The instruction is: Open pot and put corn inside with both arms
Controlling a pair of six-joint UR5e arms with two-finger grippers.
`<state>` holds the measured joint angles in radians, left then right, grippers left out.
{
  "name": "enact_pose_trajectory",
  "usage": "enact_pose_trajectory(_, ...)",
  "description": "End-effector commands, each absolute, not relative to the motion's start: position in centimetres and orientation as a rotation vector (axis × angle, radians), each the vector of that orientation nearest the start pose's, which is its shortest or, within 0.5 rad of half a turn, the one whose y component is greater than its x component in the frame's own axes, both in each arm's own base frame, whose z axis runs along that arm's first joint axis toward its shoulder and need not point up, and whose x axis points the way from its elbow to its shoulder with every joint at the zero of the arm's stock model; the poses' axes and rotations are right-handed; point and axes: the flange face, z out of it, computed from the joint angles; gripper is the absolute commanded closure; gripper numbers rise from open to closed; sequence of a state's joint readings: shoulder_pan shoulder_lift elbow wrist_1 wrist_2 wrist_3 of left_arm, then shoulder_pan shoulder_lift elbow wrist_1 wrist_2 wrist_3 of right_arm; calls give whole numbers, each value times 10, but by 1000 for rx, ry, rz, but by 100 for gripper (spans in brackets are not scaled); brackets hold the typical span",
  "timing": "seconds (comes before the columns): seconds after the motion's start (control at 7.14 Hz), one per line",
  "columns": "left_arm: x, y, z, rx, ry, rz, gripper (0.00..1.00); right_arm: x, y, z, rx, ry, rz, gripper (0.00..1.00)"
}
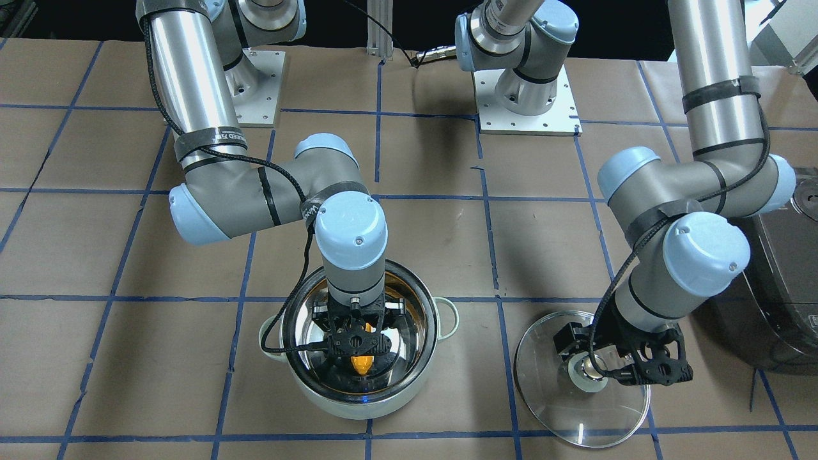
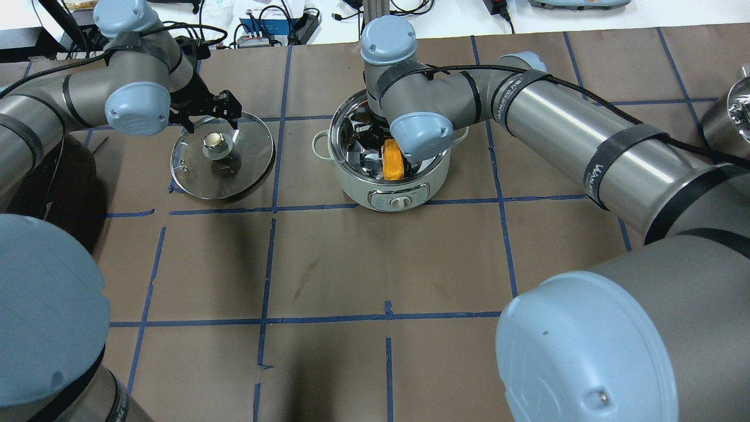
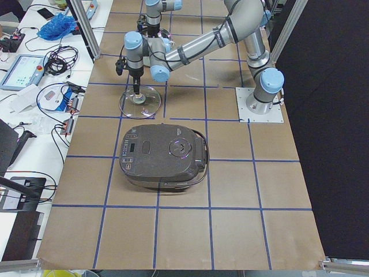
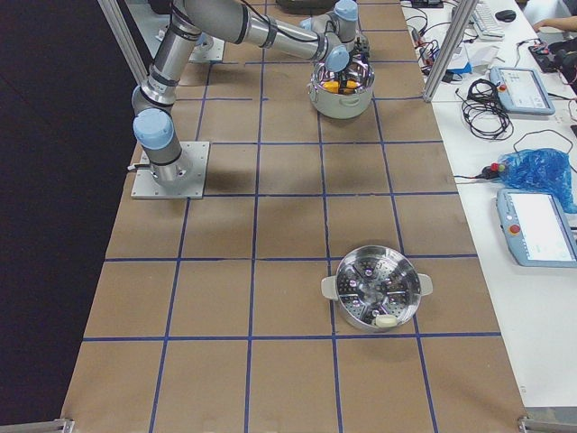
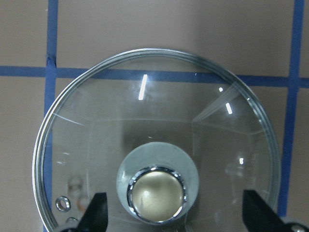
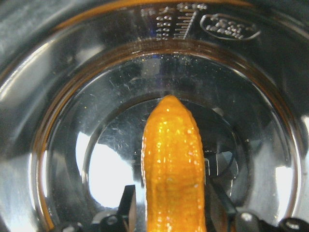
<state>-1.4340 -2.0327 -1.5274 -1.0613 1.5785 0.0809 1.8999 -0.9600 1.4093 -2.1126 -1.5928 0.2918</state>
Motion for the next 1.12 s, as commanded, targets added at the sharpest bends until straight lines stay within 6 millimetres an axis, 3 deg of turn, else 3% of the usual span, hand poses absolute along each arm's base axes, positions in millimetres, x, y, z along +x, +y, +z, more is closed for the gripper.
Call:
enact_pose_trajectory(0.0, -81, -616, 384, -41, 3082, -82, 0, 344, -618, 309, -45, 3102, -253, 0)
enact_pose_trajectory(0.28, -123, -559, 445, 67, 3083, -40, 0, 310, -592, 384, 7, 3108, -251, 0)
enact_pose_trajectory(0.56, -165, -527, 476, 184, 3083, -109, 0, 236, -557, 467, 95, 3124, -191, 0)
enact_pose_trajectory(0.84, -181, -506, 485, 236, 3084, -135, 0, 188, -537, 504, 118, 3130, -152, 0)
enact_pose_trajectory(0.98, -179, -500, 494, 231, 3083, -151, 0, 160, -529, 511, 195, 3092, -54, 2)
